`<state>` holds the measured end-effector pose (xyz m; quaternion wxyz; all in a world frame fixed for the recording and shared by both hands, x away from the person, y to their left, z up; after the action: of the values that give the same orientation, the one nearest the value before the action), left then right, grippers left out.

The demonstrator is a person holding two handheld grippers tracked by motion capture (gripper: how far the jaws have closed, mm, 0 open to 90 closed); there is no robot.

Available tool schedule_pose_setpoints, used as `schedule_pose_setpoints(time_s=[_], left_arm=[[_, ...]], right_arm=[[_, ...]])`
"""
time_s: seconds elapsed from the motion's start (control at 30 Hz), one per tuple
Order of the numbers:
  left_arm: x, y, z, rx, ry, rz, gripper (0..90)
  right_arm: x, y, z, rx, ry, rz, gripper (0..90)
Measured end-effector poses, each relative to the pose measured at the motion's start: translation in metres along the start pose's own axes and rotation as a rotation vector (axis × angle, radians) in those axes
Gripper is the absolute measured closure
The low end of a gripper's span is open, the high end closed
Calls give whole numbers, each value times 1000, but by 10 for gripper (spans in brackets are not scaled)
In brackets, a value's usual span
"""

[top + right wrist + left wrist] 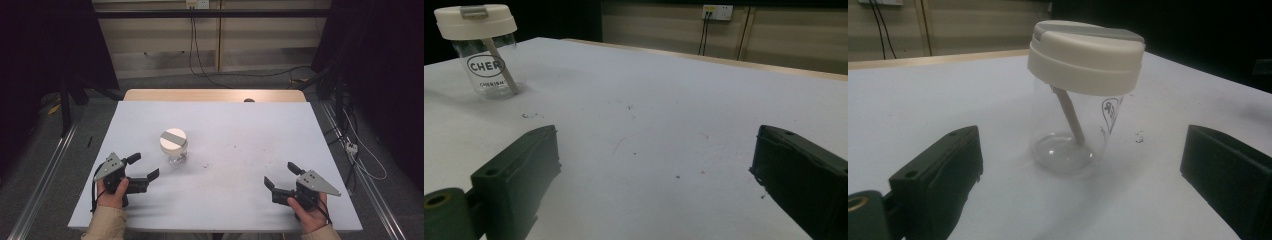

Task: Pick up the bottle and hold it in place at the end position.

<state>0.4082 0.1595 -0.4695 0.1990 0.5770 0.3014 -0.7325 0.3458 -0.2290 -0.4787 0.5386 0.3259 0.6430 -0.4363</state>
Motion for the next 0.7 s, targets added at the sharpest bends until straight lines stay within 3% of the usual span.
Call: schedule_pose_setpoints(time_s=[0.27,0.7], left_arm=[[-1,5,4,3,16,-5,30],[-7,16,4,-34,5,12,28]], right_arm=[[-1,0,0,1,-6,3,50],[0,-1,1,5,-10,0,52]])
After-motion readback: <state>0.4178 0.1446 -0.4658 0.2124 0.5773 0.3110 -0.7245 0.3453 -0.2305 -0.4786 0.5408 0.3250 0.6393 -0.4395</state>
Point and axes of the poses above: each handheld gripper's, and its own axes: y roughly forward along the jaws, x roughly out of its underside, z roughly to its right, the point moved 10 cm from there along y, roughly forward along the jaws, and after that the axes turned 3 degrees about z, right-handed, at the moved point
